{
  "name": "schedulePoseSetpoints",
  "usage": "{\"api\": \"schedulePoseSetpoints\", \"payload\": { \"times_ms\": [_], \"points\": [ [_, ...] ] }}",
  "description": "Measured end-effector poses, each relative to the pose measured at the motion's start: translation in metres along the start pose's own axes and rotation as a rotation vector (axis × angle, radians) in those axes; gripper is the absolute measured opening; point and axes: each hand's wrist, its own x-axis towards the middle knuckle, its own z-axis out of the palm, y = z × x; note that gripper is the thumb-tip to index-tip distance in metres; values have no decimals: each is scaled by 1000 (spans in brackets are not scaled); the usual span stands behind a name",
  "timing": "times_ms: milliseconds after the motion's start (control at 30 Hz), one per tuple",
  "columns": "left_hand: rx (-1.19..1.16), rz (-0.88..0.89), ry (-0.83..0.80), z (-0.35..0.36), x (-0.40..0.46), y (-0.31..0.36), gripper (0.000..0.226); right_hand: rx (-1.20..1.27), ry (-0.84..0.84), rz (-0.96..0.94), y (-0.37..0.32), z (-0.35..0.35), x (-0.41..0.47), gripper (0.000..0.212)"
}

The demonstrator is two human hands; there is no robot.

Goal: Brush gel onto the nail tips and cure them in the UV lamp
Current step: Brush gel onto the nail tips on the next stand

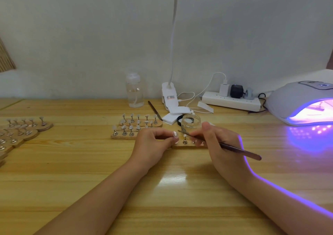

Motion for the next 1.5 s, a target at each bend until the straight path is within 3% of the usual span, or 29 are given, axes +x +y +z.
{"api": "schedulePoseSetpoints", "payload": {
  "times_ms": [167,300,433,567,667,800,933,1100,1200,1367,1500],
  "points": [
    [6,39,-22,-1,-1,-1,19,76,-40,79,-2,0,-1,35],
    [-6,43,-23,-1,0,-2,17,0,-22,3,-1,1,0,25],
    [-13,52,-28,-1,0,-2,17,95,-25,84,-2,1,-1,36],
    [-9,56,-28,-1,0,-2,17,3,-18,9,-2,0,-1,31],
    [1,53,-37,-1,0,-3,17,75,-41,82,-3,1,-1,32],
    [34,48,-26,0,1,-4,18,-50,-18,-49,-3,0,-1,27],
    [71,90,-47,0,0,-5,21,-6,-52,57,-3,0,-2,34],
    [55,106,-64,0,1,-4,20,-109,-5,-72,-2,0,0,24],
    [60,109,-52,1,0,-4,23,-25,-30,24,-1,0,-2,35],
    [58,93,-42,1,0,-4,27,-141,-23,-100,-1,0,1,28],
    [73,80,-34,0,-1,-2,26,-53,-31,-15,0,-1,-1,32]
  ]
}}
